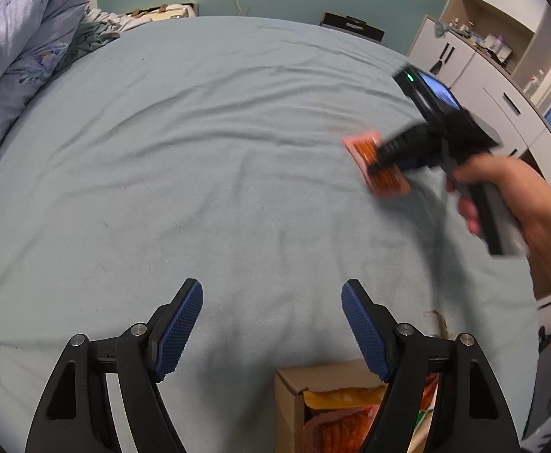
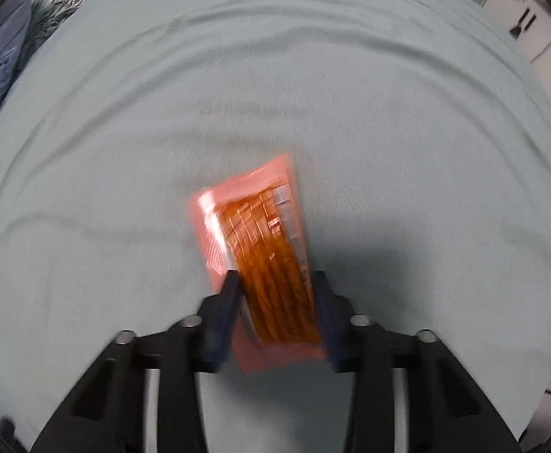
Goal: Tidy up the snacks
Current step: 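Reach the right gripper to the last pink pack and grasp it, then drop the last pink pack into the box and open the right gripper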
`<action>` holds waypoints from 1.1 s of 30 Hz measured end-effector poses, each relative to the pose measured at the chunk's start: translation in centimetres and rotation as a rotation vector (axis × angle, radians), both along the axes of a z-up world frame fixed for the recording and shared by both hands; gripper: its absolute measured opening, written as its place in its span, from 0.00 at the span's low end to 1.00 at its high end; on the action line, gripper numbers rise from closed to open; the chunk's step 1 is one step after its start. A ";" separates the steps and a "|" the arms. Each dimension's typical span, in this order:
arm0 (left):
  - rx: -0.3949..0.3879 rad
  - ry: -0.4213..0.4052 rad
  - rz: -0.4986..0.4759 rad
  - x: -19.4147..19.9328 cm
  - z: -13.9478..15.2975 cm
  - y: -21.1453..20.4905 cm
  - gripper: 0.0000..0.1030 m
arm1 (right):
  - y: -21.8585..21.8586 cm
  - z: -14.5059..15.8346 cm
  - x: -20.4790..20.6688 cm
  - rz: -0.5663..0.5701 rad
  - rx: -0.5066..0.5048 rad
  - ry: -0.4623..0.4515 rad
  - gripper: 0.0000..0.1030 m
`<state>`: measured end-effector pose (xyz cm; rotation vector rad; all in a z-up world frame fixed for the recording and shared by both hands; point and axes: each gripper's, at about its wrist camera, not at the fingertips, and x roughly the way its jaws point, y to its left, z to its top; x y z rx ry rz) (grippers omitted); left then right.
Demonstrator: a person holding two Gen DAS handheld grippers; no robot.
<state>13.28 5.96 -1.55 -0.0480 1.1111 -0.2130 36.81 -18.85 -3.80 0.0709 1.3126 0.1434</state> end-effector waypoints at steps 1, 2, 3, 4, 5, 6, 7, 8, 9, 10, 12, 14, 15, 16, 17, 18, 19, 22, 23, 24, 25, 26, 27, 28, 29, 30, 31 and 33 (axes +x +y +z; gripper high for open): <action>0.006 -0.005 -0.003 -0.2 0.1 -0.1 0.75 | -0.3 -0.3 -1.0 0.003 0.014 0.034 0.30; 0.014 -0.012 -0.008 -0.5 0.2 -0.2 0.75 | -0.6 -0.6 -2.2 0.003 0.010 0.051 0.30; 0.022 -0.019 -0.014 -0.9 0.4 -0.2 0.75 | -1.0 -0.9 -3.8 0.000 -0.002 0.067 0.30; 0.030 -0.023 -0.018 -1.3 0.5 -0.1 0.75 | -1.4 -1.0 -5.1 -0.009 -0.009 0.063 0.29; 0.036 -0.026 -0.023 -1.7 0.6 -0.1 0.75 | -2.0 -0.8 -6.7 -0.023 -0.002 0.054 0.29; 0.039 -0.026 -0.027 -2.1 0.7 0.0 0.75 | -2.5 -0.4 -8.4 -0.039 0.022 0.040 0.07; 0.041 -0.026 -0.033 -2.6 0.8 0.2 0.74 | -2.9 0.1 -9.5 -0.045 0.057 0.037 0.05; 0.043 -0.026 -0.038 -3.2 0.9 0.3 0.75 | -3.8 1.0 -10.8 -0.059 0.109 0.024 0.04; 0.047 -0.026 -0.042 -3.9 1.0 0.5 0.74 | -4.2 2.0 -12.9 -0.069 0.135 0.002 0.04; 0.050 -0.027 -0.047 -4.6 1.1 0.7 0.75 | -4.4 2.7 -14.3 -0.068 0.145 -0.008 0.04; 0.059 -0.025 -0.071 -6.3 1.4 0.8 0.75 | -4.7 4.5 -18.1 -0.073 0.215 -0.041 0.04; 0.062 -0.029 -0.084 -7.8 1.9 1.0 0.75 | -5.2 5.6 -20.5 -0.079 0.260 -0.068 0.04; 0.050 -0.038 -0.088 -8.6 2.3 1.3 0.75 | -5.3 6.2 -22.4 -0.087 0.295 -0.083 0.04; 0.038 -0.044 -0.092 -9.3 2.6 1.5 0.75 | -5.7 6.7 -23.5 -0.089 0.342 -0.087 0.04; 0.027 -0.047 -0.099 -10.2 2.7 1.6 0.75 | -6.1 7.4 -24.2 -0.085 0.387 -0.090 0.04; 0.028 -0.048 -0.109 -11.1 2.7 1.7 0.75 | -6.1 7.3 -25.3 -0.079 0.429 -0.094 0.04; 0.037 -0.051 -0.114 -11.9 2.6 1.7 0.75 | -5.8 7.3 -26.8 -0.070 0.479 -0.094 0.04; 0.087 -0.045 -0.135 -13.6 2.0 1.5 0.75 | -5.3 6.0 -29.8 -0.062 0.545 -0.084 0.04; 0.081 -0.035 -0.140 -14.0 1.8 1.4 0.75 | -5.0 5.5 -30.4 -0.060 0.545 -0.087 0.04; 0.073 -0.026 -0.138 -14.1 1.7 1.4 0.76 | -4.6 4.8 -31.2 -0.074 0.514 -0.102 0.05; 0.063 -0.015 -0.134 -14.3 1.5 1.5 0.76 | -4.4 4.6 -31.5 -0.090 0.463 -0.125 0.08; 0.052 -0.002 -0.125 -14.5 1.2 1.7 0.78 | -4.0 4.8 -31.9 -0.101 0.398 -0.153 0.11; 0.051 0.002 -0.121 -14.5 1.1 1.8 0.79 | -2.9 5.0 -32.4 -0.099 0.296 -0.198 0.23; 0.060 0.005 -0.114 -14.7 0.9 1.8 0.82 | -2.2 5.1 -33.0 -0.086 0.222 -0.237 0.41; 0.081 0.003 -0.105 -15.0 0.7 1.8 0.84 | -1.4 5.4 -33.2 -0.074 0.175 -0.277 0.50; 0.099 -0.002 -0.100 -15.1 0.6 1.8 0.84 | -0.9 5.8 -33.8 -0.064 0.137 -0.341 0.62; 0.125 -0.013 -0.099 -15.2 0.6 1.6 0.84 | 0.2 6.0 -34.3 -0.062 0.112 -0.382 0.66; 0.162 -0.037 -0.103 -15.8 0.7 1.0 0.85 | 0.5 6.0 -35.6 -0.071 0.091 -0.440 0.66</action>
